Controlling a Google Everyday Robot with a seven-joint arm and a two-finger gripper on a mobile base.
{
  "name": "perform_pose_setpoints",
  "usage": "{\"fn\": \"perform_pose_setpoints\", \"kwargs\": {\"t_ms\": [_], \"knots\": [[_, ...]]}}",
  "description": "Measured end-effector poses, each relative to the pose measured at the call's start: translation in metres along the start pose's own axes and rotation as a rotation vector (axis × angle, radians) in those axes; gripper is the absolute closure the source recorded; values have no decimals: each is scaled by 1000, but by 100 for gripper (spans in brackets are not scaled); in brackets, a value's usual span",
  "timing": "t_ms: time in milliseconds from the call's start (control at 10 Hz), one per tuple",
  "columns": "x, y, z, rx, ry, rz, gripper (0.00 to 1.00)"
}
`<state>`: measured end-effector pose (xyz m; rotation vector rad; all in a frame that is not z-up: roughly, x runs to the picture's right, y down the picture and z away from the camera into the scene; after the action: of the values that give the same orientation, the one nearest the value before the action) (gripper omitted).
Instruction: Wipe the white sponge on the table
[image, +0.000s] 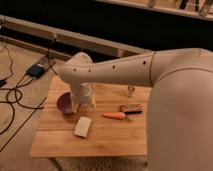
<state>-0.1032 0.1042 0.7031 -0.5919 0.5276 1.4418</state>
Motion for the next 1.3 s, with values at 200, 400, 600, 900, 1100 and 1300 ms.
{"fn": "perform_pose_setpoints", "kwargs": {"t_ms": [200,400,600,900,1100,1300], "knots": [[0,0,0,0,0,0,35],[0,0,0,0,0,0,35],[0,0,0,0,0,0,35],[0,0,0,0,0,0,35],[-2,-2,3,36,-14,-3,35],[-3,7,11,74,-27,-6,35]]}}
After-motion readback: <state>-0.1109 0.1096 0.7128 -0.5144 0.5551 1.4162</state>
